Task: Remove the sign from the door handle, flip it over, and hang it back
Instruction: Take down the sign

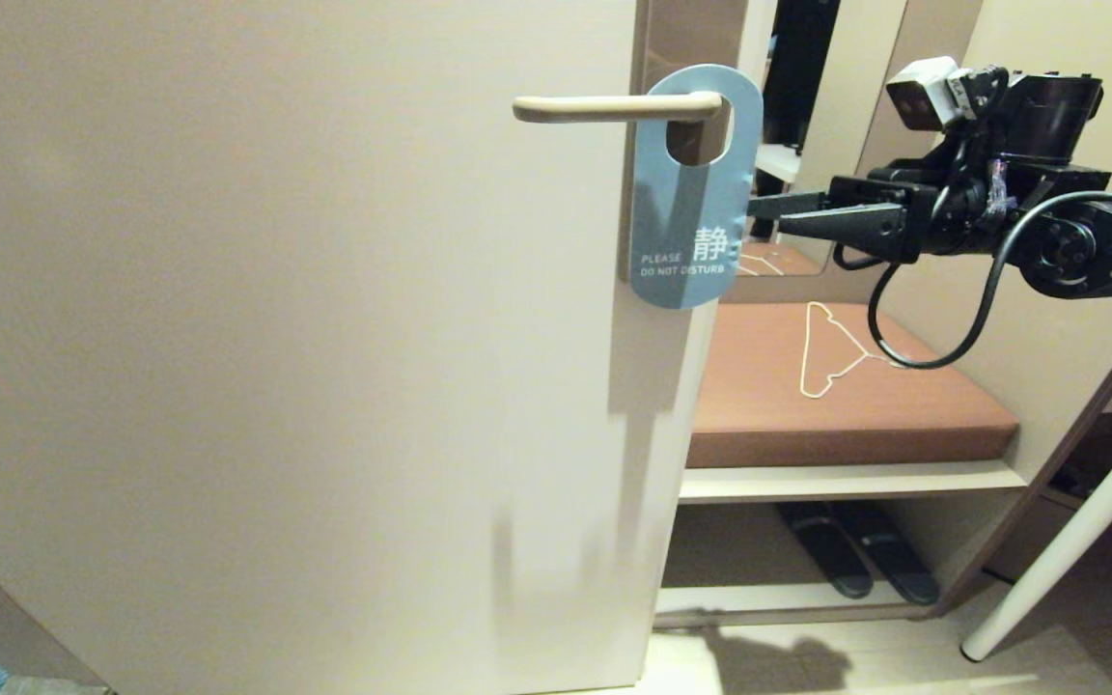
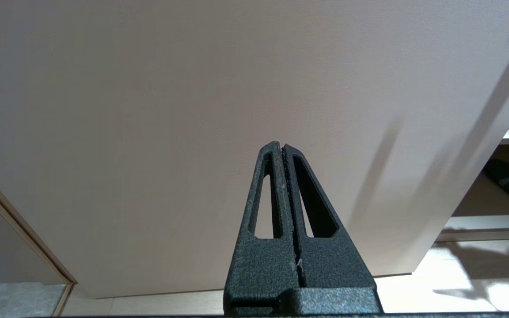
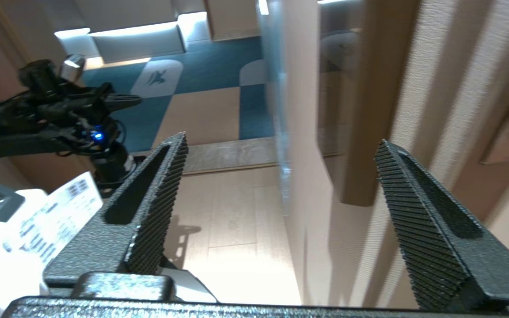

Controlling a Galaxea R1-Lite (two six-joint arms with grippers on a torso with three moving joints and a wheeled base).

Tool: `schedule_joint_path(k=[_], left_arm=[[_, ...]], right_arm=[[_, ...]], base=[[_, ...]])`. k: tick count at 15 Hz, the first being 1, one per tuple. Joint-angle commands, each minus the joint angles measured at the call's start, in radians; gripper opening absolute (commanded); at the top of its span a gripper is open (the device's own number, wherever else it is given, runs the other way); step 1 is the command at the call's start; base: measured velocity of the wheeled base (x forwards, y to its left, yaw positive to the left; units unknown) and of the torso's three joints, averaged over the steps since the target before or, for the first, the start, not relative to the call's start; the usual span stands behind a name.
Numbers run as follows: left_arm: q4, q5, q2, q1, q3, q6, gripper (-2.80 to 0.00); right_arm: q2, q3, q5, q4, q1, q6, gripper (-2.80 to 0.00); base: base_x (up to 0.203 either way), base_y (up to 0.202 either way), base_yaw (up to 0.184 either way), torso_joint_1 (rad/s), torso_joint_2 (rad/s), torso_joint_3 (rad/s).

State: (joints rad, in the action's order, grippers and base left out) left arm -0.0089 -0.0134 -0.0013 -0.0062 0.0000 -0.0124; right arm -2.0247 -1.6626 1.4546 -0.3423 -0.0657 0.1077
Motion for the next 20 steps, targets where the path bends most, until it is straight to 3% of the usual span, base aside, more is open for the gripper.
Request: schedule_joint_path(k=[1,20], left_arm=[[0.0,0.0,0.001,0.0,0.0,0.0,-2.8],[0.0,0.0,0.001,0.0,0.0,0.0,-2.8]], right_arm=[[0.015,0.011,0.015,-0.003,0.0,0.0,0.0],[0.04,0.024,0.024,-0.004,-0.055,0.0,0.0]], base=[[0.0,0.0,0.0,0.0,0.0,0.0],[0.0,0.0,0.0,0.0,0.0,0.0]])
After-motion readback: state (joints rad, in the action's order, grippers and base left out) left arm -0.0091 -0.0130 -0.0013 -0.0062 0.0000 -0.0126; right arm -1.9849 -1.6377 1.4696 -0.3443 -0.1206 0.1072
